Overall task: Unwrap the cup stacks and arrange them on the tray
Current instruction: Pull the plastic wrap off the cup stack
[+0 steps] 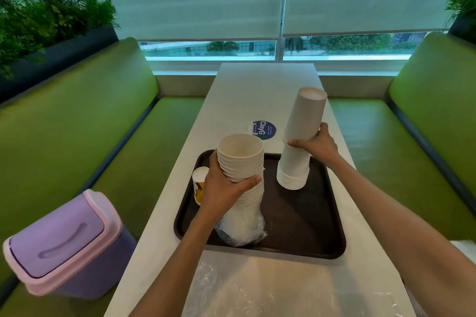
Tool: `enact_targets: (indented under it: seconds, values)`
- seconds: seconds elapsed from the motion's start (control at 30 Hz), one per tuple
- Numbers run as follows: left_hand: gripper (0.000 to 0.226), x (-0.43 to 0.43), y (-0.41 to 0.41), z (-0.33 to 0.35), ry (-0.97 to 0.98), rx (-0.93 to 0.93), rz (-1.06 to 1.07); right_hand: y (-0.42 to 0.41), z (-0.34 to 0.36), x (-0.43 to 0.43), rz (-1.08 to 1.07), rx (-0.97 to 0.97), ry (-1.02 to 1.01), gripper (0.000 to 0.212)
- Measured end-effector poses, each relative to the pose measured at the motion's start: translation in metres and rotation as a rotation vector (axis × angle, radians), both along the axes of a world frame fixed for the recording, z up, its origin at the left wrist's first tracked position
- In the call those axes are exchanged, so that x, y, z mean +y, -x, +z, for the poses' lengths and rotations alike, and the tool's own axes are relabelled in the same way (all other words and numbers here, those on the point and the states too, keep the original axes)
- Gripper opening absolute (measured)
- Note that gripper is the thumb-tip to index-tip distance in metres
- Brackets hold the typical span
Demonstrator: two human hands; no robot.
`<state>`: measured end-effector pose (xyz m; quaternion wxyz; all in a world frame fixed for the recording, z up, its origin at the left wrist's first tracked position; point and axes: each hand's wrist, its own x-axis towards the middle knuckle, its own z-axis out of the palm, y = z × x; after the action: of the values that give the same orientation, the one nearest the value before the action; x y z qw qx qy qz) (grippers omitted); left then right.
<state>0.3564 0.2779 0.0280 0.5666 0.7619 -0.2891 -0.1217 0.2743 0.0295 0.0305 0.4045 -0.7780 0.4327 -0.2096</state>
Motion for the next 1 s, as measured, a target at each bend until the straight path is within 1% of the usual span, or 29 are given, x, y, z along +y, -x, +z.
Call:
enact_targets:
  seconds: [0.07, 0.1, 0.17, 0.2, 0.23, 0.3, 0.37, 0.43, 0.47, 0.5, 0.57, 0.63, 0.7, 0.77, 0.83, 0.93, 1.0]
  values:
    - [0.093, 0.000, 0.000, -0.001, 0.003, -0.003, -0.001, 0.002, -0.007, 0.000, 0.025, 0.026, -0.024, 0.099]
    - [0.094, 0.000, 0.000, 0.000, 0.003, -0.004, -0.001, 0.003, -0.010, -0.001, 0.041, 0.047, -0.041, 0.104]
    - [0.095, 0.000, 0.001, 0.000, -0.001, -0.006, -0.001, 0.004, -0.011, -0.002, 0.038, 0.065, -0.077, 0.121]
    - [0.095, 0.000, 0.001, 0.000, -0.005, -0.005, -0.003, 0.005, -0.009, -0.002, 0.016, 0.036, -0.086, 0.128]
    - [0.095, 0.000, 0.001, 0.000, -0.008, -0.004, -0.004, 0.005, -0.003, -0.001, -0.018, -0.018, -0.084, 0.130]
    - [0.096, 0.000, 0.001, 0.000, -0.013, -0.006, -0.006, 0.005, 0.015, 0.001, -0.085, -0.166, -0.012, 0.122]
    - [0.096, 0.001, 0.001, 0.001, -0.012, -0.001, -0.010, 0.002, 0.039, 0.006, -0.080, -0.291, 0.118, 0.105]
    - [0.096, 0.001, 0.001, 0.003, -0.008, 0.009, -0.013, -0.002, 0.063, 0.016, 0.052, -0.357, 0.201, 0.094]
    - [0.096, 0.002, 0.001, 0.003, -0.008, 0.010, -0.012, -0.005, 0.075, 0.023, 0.150, -0.353, 0.193, 0.088]
    - [0.095, 0.002, 0.001, 0.004, -0.009, 0.009, -0.010, -0.008, 0.085, 0.030, 0.259, -0.318, 0.176, 0.081]
    - [0.095, 0.001, 0.001, 0.005, -0.008, 0.005, -0.006, -0.015, 0.103, 0.048, 0.462, -0.149, 0.152, 0.070]
    - [0.094, 0.001, 0.002, 0.006, -0.003, 0.004, -0.008, -0.024, 0.114, 0.066, 0.628, 0.080, 0.169, 0.069]
    - [0.094, -0.001, 0.002, 0.006, 0.008, 0.010, -0.021, -0.033, 0.118, 0.083, 0.735, 0.279, 0.222, 0.075]
    - [0.094, 0.000, 0.002, 0.007, 0.005, 0.012, -0.029, -0.042, 0.118, 0.095, 0.787, 0.416, 0.252, 0.081]
    - [0.093, 0.000, 0.001, 0.007, 0.004, 0.019, -0.025, -0.048, 0.119, 0.103, 0.800, 0.504, 0.277, 0.084]
    - [0.095, 0.000, 0.001, 0.007, 0.004, 0.028, -0.022, -0.054, 0.120, 0.108, 0.788, 0.560, 0.303, 0.090]
    - [0.097, 0.000, 0.001, 0.006, -0.004, 0.024, -0.023, -0.055, 0.120, 0.110, 0.775, 0.593, 0.327, 0.089]
